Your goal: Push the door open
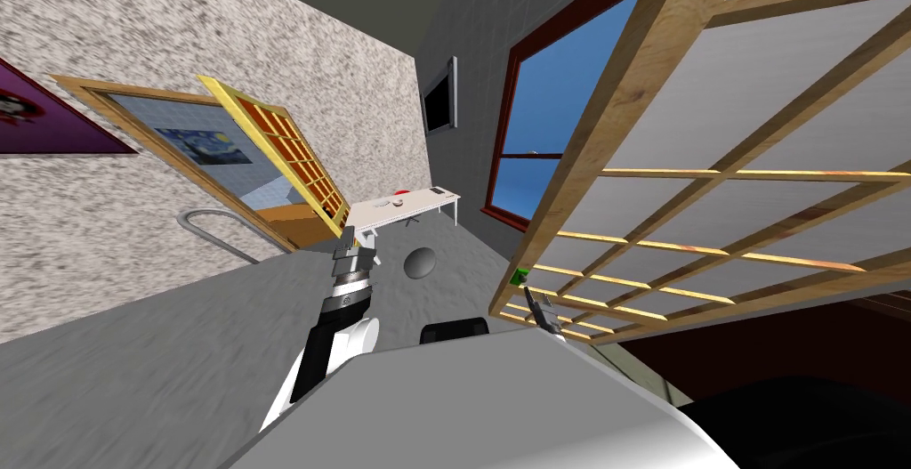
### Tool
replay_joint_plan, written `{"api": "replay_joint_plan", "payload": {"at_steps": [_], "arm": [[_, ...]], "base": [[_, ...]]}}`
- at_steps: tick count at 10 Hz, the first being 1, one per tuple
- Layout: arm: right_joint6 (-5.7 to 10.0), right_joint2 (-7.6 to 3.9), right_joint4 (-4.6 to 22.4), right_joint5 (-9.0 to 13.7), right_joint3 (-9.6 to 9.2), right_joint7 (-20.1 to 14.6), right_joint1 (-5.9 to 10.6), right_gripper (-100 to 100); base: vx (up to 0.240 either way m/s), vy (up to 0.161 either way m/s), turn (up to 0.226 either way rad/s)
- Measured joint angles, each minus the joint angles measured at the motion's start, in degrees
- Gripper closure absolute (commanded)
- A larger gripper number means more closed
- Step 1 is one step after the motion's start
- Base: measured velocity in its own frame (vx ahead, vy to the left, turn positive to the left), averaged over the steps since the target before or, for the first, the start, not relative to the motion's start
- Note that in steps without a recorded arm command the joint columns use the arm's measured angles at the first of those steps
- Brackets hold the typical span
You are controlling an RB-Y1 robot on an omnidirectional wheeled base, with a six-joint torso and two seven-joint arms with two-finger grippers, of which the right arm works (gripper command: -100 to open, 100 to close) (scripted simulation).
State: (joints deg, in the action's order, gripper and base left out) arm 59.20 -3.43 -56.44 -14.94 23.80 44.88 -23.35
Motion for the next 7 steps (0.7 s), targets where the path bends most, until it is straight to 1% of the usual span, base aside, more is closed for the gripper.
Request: {"api": "replay_joint_plan", "payload": {"at_steps": [2, 3, 5, 6, 7], "arm": [[0.5, 0.04, 0.3, -0.8, 0.64, 2.5, -0.5, -100], [0.86, 0.08, 0.2, -1.4, 1.15, 4.1, -1.09, -100], [1.26, 0.31, 0.1, -2.2, 1.73, 6.7, -1.73, -100], [2.02, 0.19, 1.1, -2.7, 2.33, 8.5, -1.76, -100], [2.48, 0.44, 1.0, -3.3, 2.79, 10.2, -2.48, -100]], "base": [[-0.002, 0.056, -0.033], [-0.007, 0.055, -0.018], [-0.016, 0.056, -0.038], [-0.008, 0.075, -0.034], [-0.01, 0.076, -0.03]]}}
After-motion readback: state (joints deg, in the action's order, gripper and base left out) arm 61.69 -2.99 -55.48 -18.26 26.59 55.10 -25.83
